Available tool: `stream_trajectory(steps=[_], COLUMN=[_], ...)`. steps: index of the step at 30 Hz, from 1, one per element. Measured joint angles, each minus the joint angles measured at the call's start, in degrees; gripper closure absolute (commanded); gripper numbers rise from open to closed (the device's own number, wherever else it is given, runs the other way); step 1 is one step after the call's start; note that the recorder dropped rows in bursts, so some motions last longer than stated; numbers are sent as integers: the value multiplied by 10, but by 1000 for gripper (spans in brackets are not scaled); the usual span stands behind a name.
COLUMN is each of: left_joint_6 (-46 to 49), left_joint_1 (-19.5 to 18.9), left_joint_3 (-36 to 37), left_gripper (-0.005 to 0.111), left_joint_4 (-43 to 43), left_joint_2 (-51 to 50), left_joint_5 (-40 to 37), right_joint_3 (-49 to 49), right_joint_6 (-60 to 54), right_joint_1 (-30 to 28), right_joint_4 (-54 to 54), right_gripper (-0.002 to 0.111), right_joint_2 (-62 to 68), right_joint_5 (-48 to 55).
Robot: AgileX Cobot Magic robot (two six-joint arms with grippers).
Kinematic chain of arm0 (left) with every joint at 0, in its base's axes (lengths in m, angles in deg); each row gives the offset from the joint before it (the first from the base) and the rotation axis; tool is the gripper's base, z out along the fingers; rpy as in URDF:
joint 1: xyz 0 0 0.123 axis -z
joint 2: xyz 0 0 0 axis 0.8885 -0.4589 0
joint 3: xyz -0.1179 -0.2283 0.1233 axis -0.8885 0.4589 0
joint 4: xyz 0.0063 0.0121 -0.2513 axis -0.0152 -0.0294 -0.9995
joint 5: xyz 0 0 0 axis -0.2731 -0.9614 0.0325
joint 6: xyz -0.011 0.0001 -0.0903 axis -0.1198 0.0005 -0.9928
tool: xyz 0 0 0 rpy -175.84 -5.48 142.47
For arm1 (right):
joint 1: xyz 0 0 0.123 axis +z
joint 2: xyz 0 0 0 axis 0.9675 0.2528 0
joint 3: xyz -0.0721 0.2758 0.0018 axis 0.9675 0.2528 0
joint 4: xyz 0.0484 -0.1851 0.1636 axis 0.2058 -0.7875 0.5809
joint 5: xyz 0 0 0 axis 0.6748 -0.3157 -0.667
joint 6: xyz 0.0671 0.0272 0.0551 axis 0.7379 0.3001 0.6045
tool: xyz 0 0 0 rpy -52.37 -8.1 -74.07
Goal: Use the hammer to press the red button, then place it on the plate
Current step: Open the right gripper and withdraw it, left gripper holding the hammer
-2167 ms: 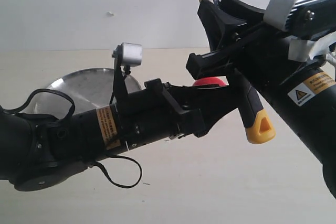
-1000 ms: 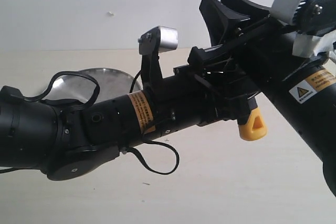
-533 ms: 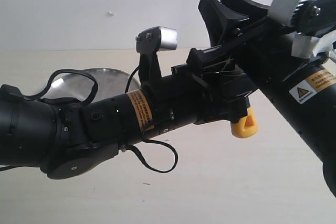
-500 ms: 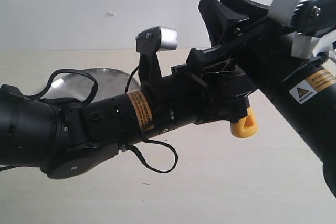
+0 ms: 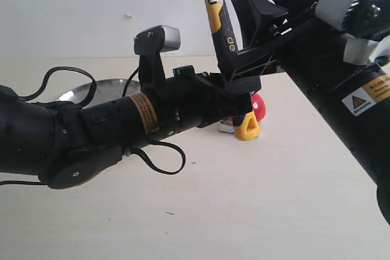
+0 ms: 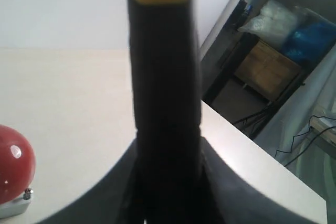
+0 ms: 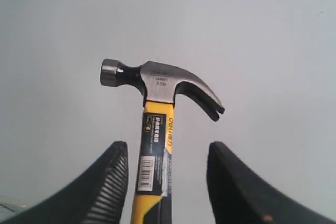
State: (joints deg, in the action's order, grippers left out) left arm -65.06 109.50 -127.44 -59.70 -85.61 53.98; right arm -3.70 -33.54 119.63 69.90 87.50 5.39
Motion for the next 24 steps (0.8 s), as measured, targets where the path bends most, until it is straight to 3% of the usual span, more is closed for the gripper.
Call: stream_trajectory(steps=[8,11,13,20,24], left_joint_6=[1,1,1,-22,-34], left_joint_1=[-33,-45,-55,-91,-108], left_joint_3=[2,9,13,17,17], left_gripper=[107,107,107,107,107], left_joint_4=[58,75,89,167,209], left_joint_2=[0,0,0,0,0], left_joint_5=[28,33,37,72,87], right_joint_3=[0,-18,-44,-192,-239], right_joint_6=[-68,-90,-107,-160,-168], right_joint_1=[0,-11,-35,-157,-209], right_joint_4=[15,28,36,47,49], right_gripper=[61,61,61,61,61], right_joint_2=[-3,-19,-37,-66,-60], right_joint_5=[0,48,130,569,719])
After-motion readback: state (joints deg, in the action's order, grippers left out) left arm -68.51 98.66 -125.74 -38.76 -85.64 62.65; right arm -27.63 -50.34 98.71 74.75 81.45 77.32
